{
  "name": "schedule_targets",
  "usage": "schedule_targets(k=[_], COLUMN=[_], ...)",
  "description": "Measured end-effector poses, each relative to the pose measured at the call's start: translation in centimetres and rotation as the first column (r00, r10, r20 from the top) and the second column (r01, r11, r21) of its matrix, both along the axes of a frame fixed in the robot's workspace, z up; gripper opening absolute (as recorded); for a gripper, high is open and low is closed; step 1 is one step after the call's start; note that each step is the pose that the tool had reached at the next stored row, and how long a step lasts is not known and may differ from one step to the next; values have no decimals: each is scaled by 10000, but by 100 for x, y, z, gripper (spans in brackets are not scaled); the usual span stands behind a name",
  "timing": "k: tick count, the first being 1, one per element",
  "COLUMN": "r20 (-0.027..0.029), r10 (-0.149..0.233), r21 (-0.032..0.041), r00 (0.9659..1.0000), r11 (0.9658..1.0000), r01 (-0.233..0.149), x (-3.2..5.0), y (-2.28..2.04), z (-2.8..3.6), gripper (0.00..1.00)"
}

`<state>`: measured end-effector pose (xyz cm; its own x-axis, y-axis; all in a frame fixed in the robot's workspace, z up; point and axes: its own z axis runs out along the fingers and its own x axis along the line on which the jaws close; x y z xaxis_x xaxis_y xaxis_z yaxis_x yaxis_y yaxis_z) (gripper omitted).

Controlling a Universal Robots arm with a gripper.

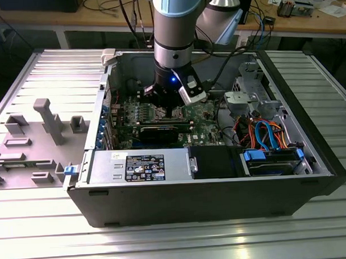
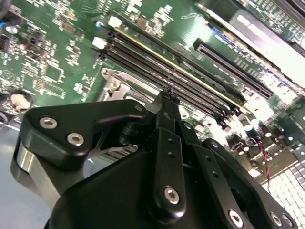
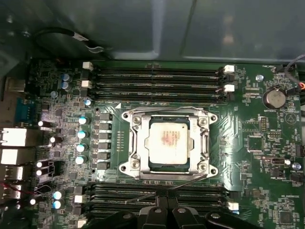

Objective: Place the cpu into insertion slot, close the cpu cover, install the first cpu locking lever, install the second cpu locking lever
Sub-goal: 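Install the second cpu locking lever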

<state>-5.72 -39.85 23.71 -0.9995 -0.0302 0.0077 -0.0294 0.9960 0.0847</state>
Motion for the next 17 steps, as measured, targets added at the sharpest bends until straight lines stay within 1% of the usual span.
schedule_targets(k=[1,2,4,6,9,10,11,13,14,17], r20=[-58,-84,-85,-83,-84,-84,-83,-81,-80,-79], r10=[0,1,3,34,134,142,148,156,159,160], r21=[7,12,23,56,106,138,203,282,333,441], r00=[10000,10000,10000,10000,9999,9999,9999,9998,9998,9998], r11=[10000,10000,10000,10000,9999,9998,9997,9995,9993,9989], r01=[0,0,-3,-33,-133,-141,-147,-154,-156,-156], x=[-53,-118,-148,-185,-213,-215,-216,-216,-217,-228], y=[-7,-9,-10,-14,-35,-40,-43,-45,-46,-46], z=[-16,-39,-59,-83,-116,-125,-136,-149,-156,-172], gripper=[11,11,11,11,11,11,11,11,11,11])
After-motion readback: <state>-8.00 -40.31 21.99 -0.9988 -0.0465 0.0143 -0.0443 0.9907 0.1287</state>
